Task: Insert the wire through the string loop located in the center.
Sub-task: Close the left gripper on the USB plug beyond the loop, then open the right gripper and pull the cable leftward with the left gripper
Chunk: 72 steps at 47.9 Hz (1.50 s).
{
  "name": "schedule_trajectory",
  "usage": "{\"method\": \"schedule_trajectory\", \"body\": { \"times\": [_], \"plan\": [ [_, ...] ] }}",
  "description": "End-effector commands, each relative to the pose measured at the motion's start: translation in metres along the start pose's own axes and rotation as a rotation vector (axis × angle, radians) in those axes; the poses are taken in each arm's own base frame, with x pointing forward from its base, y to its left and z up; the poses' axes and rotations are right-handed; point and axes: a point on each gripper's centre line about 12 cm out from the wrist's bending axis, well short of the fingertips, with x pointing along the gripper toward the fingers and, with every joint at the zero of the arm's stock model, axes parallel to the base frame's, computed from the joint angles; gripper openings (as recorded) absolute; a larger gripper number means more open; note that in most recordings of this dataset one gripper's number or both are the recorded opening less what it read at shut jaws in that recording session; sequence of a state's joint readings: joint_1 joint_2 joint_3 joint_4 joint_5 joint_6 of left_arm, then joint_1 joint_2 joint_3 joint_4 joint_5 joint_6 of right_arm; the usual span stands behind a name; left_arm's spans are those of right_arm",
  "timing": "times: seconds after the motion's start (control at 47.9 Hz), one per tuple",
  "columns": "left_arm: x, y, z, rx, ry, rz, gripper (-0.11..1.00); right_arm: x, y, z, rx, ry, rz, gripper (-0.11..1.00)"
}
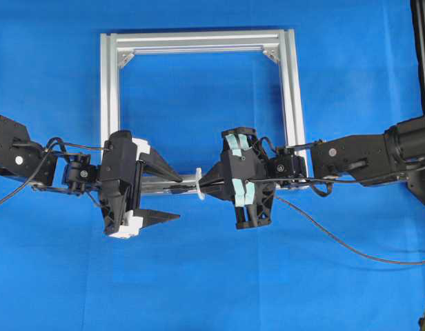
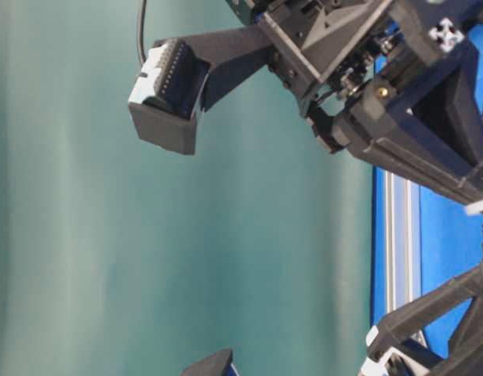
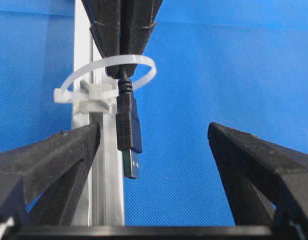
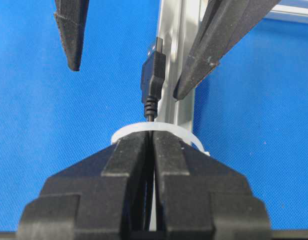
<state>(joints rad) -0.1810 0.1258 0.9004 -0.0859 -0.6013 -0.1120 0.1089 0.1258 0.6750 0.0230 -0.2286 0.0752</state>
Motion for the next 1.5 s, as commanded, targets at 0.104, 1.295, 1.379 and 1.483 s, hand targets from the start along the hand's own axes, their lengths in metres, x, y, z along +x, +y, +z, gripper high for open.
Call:
{"method": "schedule_trajectory", "body": {
  "times": [0.104, 1.295, 1.379, 1.483],
  "plan": [
    [0.0010, -0.0015, 0.0108, -0.001, -0.033, -0.005, 0.90, -0.0020, 0.0022, 0.0103, 0.000, -0.032, 0.006, -0.03],
    [0.0050, -0.0002, 0.0170, 0.010, -0.031, 0.001, 0.08, -0.0021, 0.0022, 0.0092, -0.005, -0.026, 0.005, -0.03],
    [0.0048, -0.0002, 0.0164, 0.012, -0.030, 0.000, 0.08, -0.0020, 0.0022, 0.0098, -0.003, -0.027, 0.006, -0.03],
    [0.0050, -0.0008, 0.0169, 0.011, -0.031, -0.001, 0.08, -0.0020, 0.0022, 0.0098, -0.001, -0.027, 0.006, -0.01]
  ]
}}
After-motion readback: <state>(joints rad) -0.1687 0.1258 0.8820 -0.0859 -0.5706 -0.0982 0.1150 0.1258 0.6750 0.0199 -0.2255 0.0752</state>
